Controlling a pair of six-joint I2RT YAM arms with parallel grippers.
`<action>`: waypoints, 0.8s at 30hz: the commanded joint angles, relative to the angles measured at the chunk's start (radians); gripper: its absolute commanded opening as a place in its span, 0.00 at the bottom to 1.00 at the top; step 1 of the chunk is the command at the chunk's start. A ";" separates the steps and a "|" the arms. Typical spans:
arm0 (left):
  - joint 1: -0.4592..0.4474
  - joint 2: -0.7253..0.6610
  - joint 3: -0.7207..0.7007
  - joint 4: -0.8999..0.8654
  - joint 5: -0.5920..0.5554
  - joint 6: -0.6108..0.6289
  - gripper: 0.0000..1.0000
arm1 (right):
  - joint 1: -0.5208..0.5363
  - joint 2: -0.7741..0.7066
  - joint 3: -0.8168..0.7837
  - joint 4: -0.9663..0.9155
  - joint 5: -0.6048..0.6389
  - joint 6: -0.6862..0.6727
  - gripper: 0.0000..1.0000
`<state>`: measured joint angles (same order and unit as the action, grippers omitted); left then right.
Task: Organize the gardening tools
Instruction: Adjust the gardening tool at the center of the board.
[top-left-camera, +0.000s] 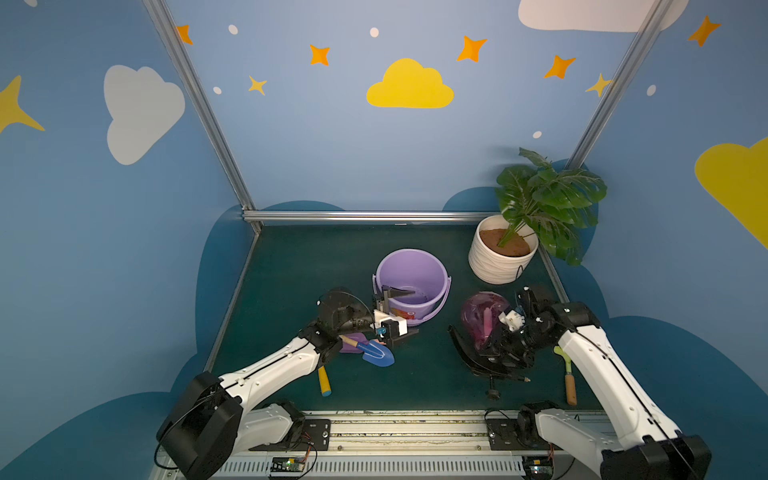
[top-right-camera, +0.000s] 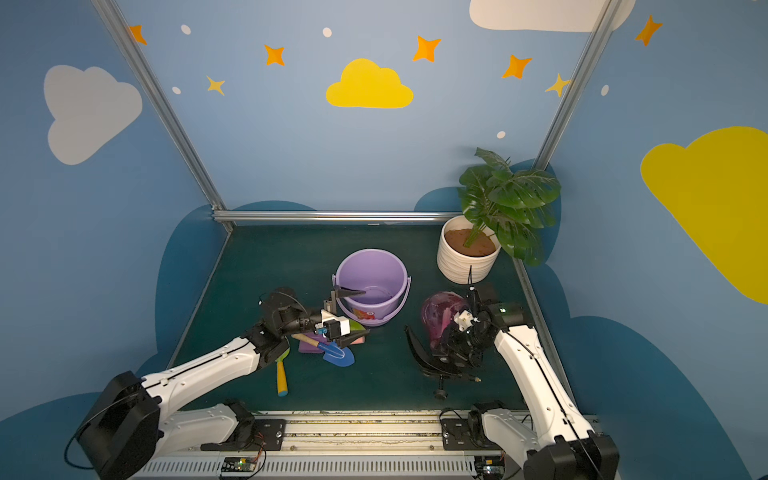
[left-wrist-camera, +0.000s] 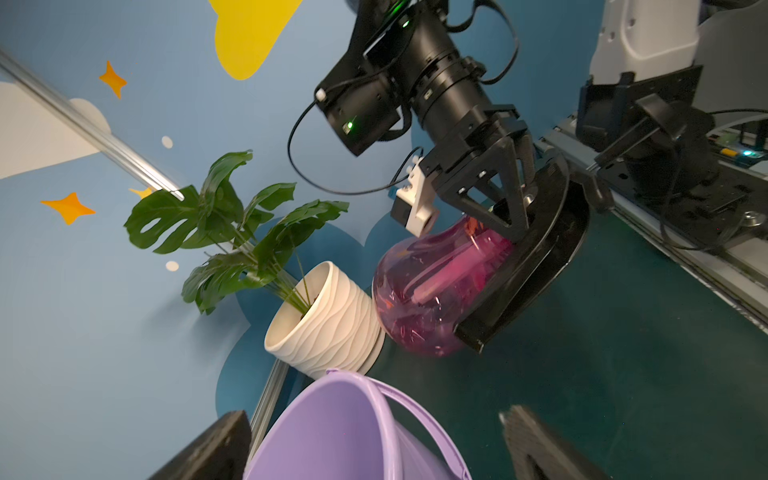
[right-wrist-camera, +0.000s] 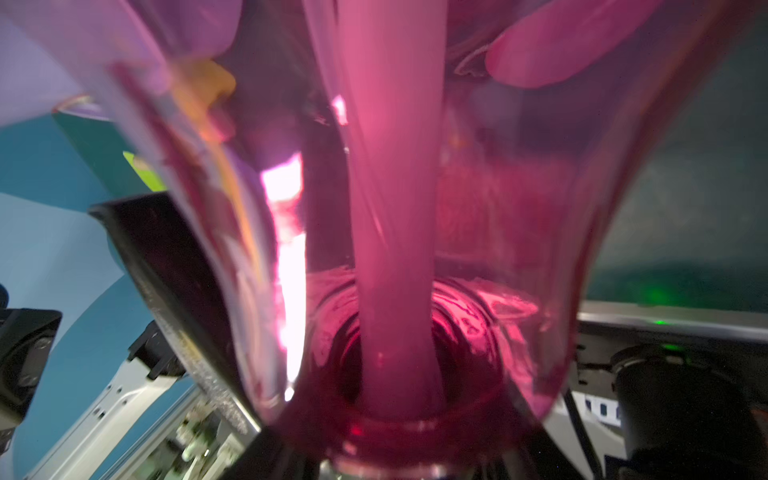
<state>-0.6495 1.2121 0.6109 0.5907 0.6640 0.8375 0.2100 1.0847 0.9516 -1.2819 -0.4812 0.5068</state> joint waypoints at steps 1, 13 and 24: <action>-0.039 0.024 0.034 -0.060 0.046 0.095 1.00 | -0.001 0.053 0.045 -0.135 -0.139 -0.026 0.00; -0.210 0.156 0.143 -0.276 -0.053 0.329 0.94 | 0.005 0.205 0.122 -0.284 -0.219 -0.034 0.00; -0.292 0.227 0.211 -0.307 -0.029 0.329 0.84 | 0.004 0.221 0.147 -0.310 -0.213 -0.039 0.00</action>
<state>-0.9195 1.4113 0.7837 0.3103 0.6250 1.1591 0.2111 1.3029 1.0748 -1.5475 -0.6605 0.4889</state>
